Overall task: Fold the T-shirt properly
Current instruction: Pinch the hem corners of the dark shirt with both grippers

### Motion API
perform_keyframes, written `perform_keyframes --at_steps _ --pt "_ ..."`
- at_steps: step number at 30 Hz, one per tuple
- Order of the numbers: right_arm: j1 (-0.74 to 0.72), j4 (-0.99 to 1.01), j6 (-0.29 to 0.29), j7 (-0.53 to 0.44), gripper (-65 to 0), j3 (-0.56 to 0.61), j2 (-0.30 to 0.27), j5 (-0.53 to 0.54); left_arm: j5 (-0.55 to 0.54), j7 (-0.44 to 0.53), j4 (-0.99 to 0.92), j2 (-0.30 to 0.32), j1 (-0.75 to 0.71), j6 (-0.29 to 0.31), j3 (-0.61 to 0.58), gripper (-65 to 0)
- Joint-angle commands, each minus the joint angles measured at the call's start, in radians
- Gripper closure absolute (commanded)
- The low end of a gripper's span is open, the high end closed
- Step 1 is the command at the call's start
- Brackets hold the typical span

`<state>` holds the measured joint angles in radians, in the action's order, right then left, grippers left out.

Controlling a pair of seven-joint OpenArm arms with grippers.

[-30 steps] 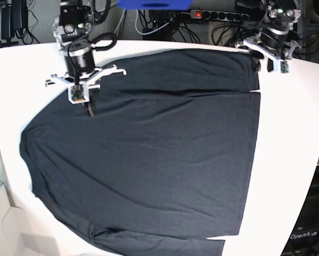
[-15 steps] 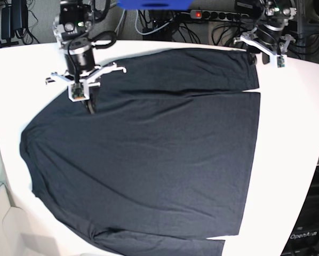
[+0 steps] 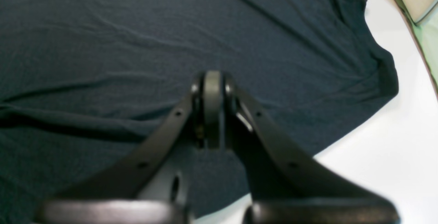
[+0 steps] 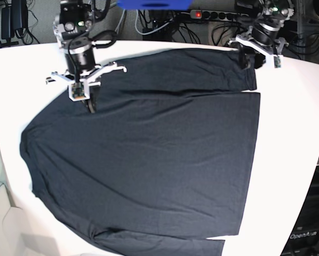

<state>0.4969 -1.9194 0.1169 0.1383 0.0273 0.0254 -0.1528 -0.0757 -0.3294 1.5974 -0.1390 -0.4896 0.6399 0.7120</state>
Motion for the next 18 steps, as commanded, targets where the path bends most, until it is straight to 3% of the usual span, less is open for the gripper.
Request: perform_keyframes --at_steps 1,3,7,18 --pt "0.001 -0.018 0.007 -0.027 0.0 0.001 0.001 0.003 0.037 -0.066 -0.007 -0.003 -0.011 0.001 -0.001 -25.5" --pt "0.001 -0.018 0.007 -0.027 0.0 0.001 0.001 0.003 0.037 -0.066 -0.007 -0.003 -0.011 0.001 -0.001 -22.1" --pt "0.001 -0.018 0.007 -0.027 0.0 0.009 0.001 0.003 0.037 -0.07 -0.007 -0.003 -0.011 0.001 -0.001 0.0" --pt "-0.005 -0.018 0.002 0.011 0.0 0.0 0.003 0.003 0.037 -0.073 0.005 -0.003 0.015 0.001 0.021 0.0"
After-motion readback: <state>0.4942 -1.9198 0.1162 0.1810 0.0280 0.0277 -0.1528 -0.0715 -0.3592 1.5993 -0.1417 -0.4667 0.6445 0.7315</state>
